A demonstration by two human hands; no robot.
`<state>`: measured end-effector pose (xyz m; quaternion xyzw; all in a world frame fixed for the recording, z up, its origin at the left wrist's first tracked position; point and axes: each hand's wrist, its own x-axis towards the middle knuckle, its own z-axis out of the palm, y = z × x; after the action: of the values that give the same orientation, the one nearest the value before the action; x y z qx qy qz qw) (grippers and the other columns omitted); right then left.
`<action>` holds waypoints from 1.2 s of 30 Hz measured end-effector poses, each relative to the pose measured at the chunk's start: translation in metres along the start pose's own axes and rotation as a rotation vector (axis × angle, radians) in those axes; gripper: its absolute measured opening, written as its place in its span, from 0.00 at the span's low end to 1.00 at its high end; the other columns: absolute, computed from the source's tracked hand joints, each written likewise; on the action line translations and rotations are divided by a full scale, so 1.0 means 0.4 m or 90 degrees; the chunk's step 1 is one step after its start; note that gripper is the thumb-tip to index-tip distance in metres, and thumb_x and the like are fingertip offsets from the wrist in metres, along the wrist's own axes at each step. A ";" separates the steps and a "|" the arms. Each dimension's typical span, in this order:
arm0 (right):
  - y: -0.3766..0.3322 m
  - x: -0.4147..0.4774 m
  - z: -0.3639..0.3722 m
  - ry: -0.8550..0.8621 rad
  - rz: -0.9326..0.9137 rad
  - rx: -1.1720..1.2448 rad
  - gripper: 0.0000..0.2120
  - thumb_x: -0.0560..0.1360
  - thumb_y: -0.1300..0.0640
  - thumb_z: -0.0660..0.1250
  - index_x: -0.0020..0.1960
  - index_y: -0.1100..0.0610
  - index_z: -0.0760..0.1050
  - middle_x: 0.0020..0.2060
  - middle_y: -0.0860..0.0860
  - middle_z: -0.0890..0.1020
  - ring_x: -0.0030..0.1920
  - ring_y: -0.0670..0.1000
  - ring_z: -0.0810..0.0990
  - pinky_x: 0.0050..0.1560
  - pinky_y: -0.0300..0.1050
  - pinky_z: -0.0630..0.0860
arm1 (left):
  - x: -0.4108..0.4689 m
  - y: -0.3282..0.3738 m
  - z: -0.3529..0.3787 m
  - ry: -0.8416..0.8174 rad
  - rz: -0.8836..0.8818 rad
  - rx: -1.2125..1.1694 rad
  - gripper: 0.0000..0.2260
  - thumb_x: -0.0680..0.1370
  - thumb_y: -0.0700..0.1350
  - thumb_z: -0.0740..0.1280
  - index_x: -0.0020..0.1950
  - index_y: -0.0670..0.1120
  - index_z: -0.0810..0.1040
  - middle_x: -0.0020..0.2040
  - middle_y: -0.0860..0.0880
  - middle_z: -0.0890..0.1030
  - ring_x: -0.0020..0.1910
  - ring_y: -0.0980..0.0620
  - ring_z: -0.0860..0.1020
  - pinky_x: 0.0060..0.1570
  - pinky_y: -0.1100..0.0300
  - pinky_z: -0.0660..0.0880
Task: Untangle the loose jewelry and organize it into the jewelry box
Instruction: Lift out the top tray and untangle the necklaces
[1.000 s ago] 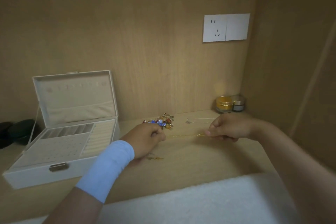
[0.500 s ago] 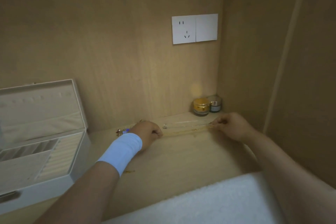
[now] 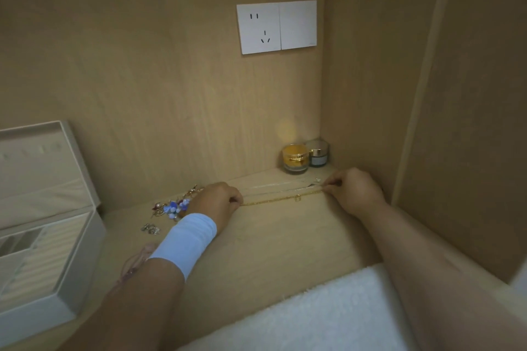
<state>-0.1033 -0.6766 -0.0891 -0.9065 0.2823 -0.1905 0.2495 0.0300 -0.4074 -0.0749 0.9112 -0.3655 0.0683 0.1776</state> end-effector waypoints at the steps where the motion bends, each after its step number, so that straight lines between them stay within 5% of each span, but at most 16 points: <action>1: 0.002 -0.001 -0.002 0.004 -0.004 -0.006 0.04 0.76 0.51 0.72 0.49 0.47 0.85 0.48 0.45 0.85 0.51 0.49 0.81 0.52 0.44 0.78 | -0.002 -0.004 0.007 0.012 0.009 0.001 0.07 0.78 0.42 0.67 0.52 0.47 0.84 0.52 0.46 0.81 0.53 0.47 0.78 0.54 0.60 0.71; 6: 0.003 -0.006 0.000 0.035 -0.068 -0.052 0.08 0.77 0.52 0.70 0.55 0.48 0.84 0.54 0.48 0.83 0.60 0.53 0.79 0.57 0.46 0.76 | -0.013 -0.013 0.023 0.081 0.045 0.006 0.06 0.77 0.40 0.68 0.50 0.45 0.84 0.51 0.43 0.78 0.52 0.45 0.76 0.54 0.58 0.70; 13: -0.027 -0.028 -0.010 -0.016 -0.122 -0.163 0.13 0.80 0.55 0.63 0.58 0.43 0.82 0.58 0.46 0.81 0.58 0.51 0.79 0.52 0.43 0.74 | -0.036 -0.009 0.001 0.035 0.020 0.004 0.07 0.79 0.46 0.66 0.54 0.49 0.82 0.53 0.49 0.78 0.57 0.49 0.74 0.58 0.58 0.69; 19: -0.175 -0.094 -0.026 -0.052 -0.241 -0.182 0.16 0.79 0.56 0.65 0.66 0.46 0.76 0.61 0.47 0.78 0.60 0.51 0.78 0.53 0.43 0.74 | -0.108 -0.029 -0.125 0.044 -0.005 -0.025 0.07 0.78 0.48 0.66 0.55 0.53 0.81 0.50 0.54 0.78 0.49 0.54 0.76 0.55 0.60 0.72; 26: -0.466 -0.242 0.035 -0.192 -0.449 -0.094 0.12 0.77 0.53 0.66 0.58 0.45 0.82 0.52 0.45 0.83 0.54 0.48 0.79 0.54 0.45 0.76 | -0.259 -0.108 -0.237 -0.018 -0.077 0.020 0.06 0.77 0.48 0.67 0.52 0.55 0.81 0.54 0.55 0.80 0.50 0.53 0.78 0.53 0.62 0.71; 32: -0.561 -0.310 0.135 -0.333 -0.440 -0.086 0.06 0.72 0.47 0.69 0.44 0.46 0.84 0.38 0.41 0.83 0.42 0.44 0.81 0.48 0.45 0.80 | -0.337 -0.164 -0.241 -0.044 -0.042 0.150 0.10 0.76 0.48 0.65 0.56 0.57 0.81 0.56 0.54 0.80 0.57 0.52 0.76 0.54 0.61 0.70; 36: -0.554 -0.320 0.167 -0.357 -0.451 -0.111 0.05 0.69 0.47 0.73 0.44 0.45 0.85 0.38 0.38 0.84 0.40 0.40 0.79 0.48 0.43 0.78 | -0.349 -0.182 -0.223 -0.073 -0.023 0.146 0.10 0.75 0.50 0.67 0.55 0.58 0.81 0.54 0.55 0.81 0.55 0.52 0.77 0.54 0.60 0.73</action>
<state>-0.0769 -0.4172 -0.0449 -0.9814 -0.1081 0.0130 0.1584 -0.0203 -0.2355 -0.0477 0.9344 -0.3484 0.0540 0.0520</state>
